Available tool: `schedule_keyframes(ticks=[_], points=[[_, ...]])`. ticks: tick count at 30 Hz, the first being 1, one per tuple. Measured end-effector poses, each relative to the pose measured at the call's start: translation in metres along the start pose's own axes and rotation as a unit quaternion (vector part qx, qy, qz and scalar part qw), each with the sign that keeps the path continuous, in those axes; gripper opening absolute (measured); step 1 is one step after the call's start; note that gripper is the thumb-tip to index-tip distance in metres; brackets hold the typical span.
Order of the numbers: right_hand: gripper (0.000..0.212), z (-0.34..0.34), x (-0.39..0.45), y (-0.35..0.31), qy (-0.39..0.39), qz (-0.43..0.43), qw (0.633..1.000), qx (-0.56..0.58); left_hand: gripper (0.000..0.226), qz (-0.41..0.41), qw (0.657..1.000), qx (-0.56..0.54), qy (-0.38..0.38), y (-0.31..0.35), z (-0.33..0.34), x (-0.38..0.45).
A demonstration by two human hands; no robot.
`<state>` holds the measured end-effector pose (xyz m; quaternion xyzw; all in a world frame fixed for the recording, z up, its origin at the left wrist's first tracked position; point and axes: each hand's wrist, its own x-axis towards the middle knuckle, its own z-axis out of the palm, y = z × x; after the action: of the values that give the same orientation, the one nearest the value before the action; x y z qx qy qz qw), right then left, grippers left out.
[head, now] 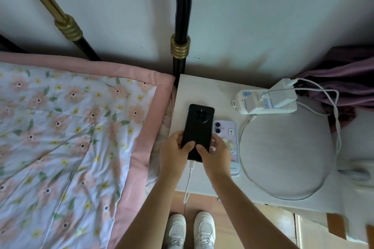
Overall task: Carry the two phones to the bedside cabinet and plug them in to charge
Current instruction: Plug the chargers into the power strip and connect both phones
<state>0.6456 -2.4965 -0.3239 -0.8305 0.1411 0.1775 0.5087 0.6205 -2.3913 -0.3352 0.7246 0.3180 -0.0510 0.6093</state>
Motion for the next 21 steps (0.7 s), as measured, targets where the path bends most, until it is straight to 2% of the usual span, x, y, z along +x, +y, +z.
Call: schedule_keyframes(ticks=[3,5,8,10,12,16,19,21], points=[[0.041,0.010,-0.005,0.005,0.022,-0.031,0.998,-0.051,0.015,0.087,0.988,0.099,0.074,-0.002,0.008,-0.010],[0.046,0.015,-0.010,0.007,0.032,-0.040,0.994,-0.094,0.012,0.113,0.976,0.153,0.108,-0.001,0.011,-0.015],[0.048,0.019,-0.018,0.010,0.039,-0.084,0.987,-0.132,0.017,0.107,0.970,0.172,0.137,-0.006,0.014,-0.018],[0.047,0.020,-0.023,0.012,0.031,-0.103,0.985,-0.137,0.022,0.079,0.978,0.149,0.127,-0.009,0.014,-0.021],[0.047,0.020,-0.026,0.016,0.021,-0.112,0.983,-0.145,0.031,0.081,0.972,0.190,0.110,-0.011,0.014,-0.021],[0.048,0.016,-0.026,0.021,-0.011,-0.156,0.966,-0.206,0.047,0.173,0.916,0.348,0.105,-0.019,0.013,-0.017],[0.049,0.012,-0.025,0.023,-0.051,-0.199,0.944,-0.259,0.049,0.248,0.842,0.474,0.070,-0.026,0.010,-0.015],[0.051,0.007,-0.023,0.023,-0.077,-0.213,0.938,-0.264,0.053,0.260,0.813,0.519,0.051,-0.027,0.008,-0.014]])
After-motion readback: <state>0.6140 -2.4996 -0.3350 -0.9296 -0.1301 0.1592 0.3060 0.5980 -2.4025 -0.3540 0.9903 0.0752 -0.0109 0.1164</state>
